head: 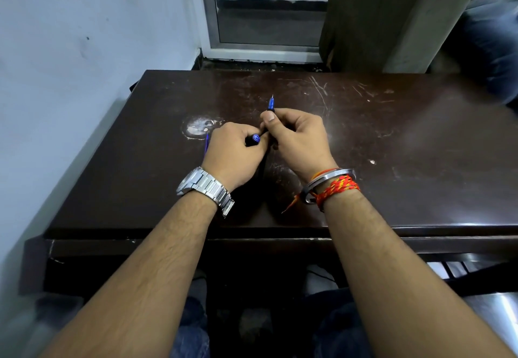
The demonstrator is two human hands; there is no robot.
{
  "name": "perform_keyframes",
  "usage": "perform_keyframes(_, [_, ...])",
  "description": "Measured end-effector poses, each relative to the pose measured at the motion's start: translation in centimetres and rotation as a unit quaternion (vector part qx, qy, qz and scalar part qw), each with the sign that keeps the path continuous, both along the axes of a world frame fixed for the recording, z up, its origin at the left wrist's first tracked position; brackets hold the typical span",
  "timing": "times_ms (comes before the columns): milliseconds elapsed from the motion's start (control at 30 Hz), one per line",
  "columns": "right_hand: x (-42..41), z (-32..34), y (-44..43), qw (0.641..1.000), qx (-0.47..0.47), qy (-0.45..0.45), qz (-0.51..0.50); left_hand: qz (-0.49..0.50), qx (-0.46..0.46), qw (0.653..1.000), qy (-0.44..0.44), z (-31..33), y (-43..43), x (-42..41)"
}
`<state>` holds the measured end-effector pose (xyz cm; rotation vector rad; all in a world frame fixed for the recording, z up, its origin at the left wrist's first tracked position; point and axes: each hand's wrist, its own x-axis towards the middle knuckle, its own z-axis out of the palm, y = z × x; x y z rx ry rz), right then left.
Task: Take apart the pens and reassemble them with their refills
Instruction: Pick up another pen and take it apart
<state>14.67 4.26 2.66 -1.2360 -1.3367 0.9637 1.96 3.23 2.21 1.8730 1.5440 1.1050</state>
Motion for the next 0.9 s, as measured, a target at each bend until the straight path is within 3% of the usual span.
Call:
perform_keyframes(300, [-0.10,0.20,-0.04,0.999,0.003,0.022,-0.048,-0.003,-0.005,1.000,0.001,-0.14,-0.22,0.19])
perform_keyframes(433, [0.06,0.50,0.13,0.994,-0.015,0.103,-0.037,-0.009,-0.013,1.000,-0.008,-0.02,-0.35,0.24])
perform_keyframes(600, [-0.05,0.26,-0.20,0.998,-0.005,0.031,-0.054,0.003,-0.012,1.000,0.006,-0.05,-0.22,0.26])
perform_keyframes(767, [-0.15,0.50,0.10,0.995,-0.019,0.085,-0.055,0.004,-0.007,1.000,0.002,0.05,-0.34,0.28])
perform_keyframes(900, [-0.14,0.18,-0.14,0.998,-0.004,0.001,-0.062,0.007,-0.008,1.000,0.003,-0.04,-0.19,0.28])
